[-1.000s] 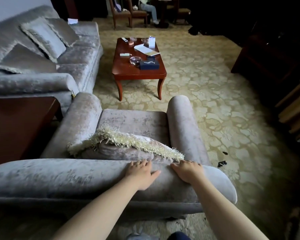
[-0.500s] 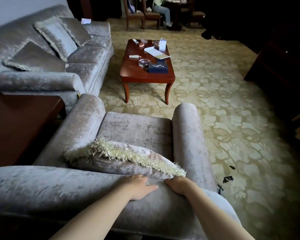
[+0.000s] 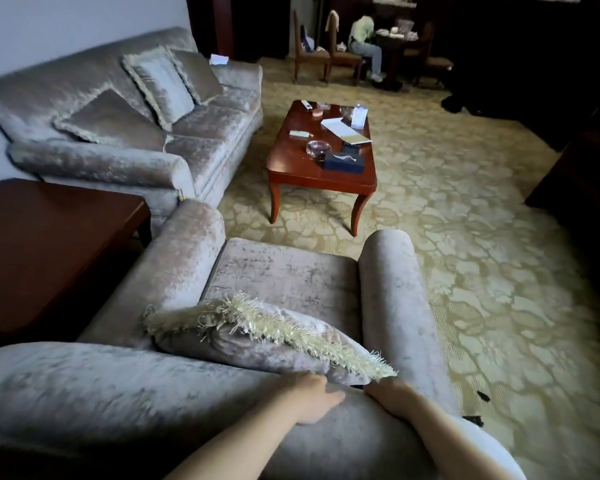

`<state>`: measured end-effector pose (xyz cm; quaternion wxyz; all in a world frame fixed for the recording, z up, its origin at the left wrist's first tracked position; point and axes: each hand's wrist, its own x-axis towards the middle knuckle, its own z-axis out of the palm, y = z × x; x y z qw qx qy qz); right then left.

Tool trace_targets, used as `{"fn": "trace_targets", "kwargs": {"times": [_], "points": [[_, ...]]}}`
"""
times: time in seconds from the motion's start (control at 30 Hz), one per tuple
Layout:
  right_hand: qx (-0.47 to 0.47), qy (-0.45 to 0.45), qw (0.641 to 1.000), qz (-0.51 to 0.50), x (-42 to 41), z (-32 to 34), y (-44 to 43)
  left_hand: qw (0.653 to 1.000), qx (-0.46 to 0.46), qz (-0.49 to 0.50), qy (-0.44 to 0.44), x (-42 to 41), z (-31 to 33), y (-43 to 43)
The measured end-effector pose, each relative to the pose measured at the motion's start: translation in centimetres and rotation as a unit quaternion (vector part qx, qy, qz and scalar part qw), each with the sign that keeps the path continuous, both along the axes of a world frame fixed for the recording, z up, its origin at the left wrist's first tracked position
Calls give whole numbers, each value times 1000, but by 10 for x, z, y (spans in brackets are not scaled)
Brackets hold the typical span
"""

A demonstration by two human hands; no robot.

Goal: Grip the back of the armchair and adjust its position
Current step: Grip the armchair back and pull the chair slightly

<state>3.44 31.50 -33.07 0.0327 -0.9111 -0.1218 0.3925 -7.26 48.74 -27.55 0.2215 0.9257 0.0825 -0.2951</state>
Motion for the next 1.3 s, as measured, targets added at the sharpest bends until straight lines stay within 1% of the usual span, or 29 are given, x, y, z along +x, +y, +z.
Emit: {"fn": "trace_targets", "kwargs": {"times": [0.1, 0.23, 0.37, 0.47, 0.5, 0.53, 0.6, 0.7, 0.8, 0.83, 0.9, 0.97, 1.03, 1.13, 1.23, 1.3], "points": [[7, -65, 998, -12, 30, 7, -23, 999, 16, 1, -52, 13, 6, -8], [-25, -100, 995, 0, 53, 10, -40, 994, 53, 7, -96, 19, 8, -14], [-23, -94, 993, 62, 48, 11, -31, 992, 66, 33, -103, 12, 5, -12], [-17, -87, 994, 71, 38, 25, -11, 981, 90, 68, -160, 8, 8, -12], [-12, -77, 993, 88, 33, 31, -1, 977, 101, 71, -173, 7, 10, -11], [-4, -63, 991, 120, 28, 36, 10, 976, 111, 75, -173, 5, 12, -8], [31, -51, 978, 201, 11, 48, 38, 977, 127, 102, -140, -5, 16, 7], [115, -43, 953, 275, -21, 68, 88, 968, 154, 175, -98, -35, 23, 51], [193, -27, 930, 312, -62, 81, 138, 948, 204, 228, -84, -81, 27, 103], [212, -23, 926, 310, -75, 84, 152, 942, 215, 249, -72, -97, 27, 119], [215, -38, 919, 330, -96, 84, 181, 928, 230, 289, -45, -125, 26, 150], [205, -52, 915, 344, -113, 82, 209, 920, 238, 309, -39, -146, 25, 178], [199, -44, 917, 343, -126, 81, 240, 922, 228, 309, -45, -162, 24, 203], [206, -37, 930, 302, -149, 74, 290, 941, 214, 260, -40, -172, 25, 235], [172, -63, 954, 238, -170, 66, 325, 954, 207, 212, -52, -178, 23, 258], [156, -76, 961, 216, -176, 64, 340, 958, 195, 200, -70, -184, 22, 273]]}}
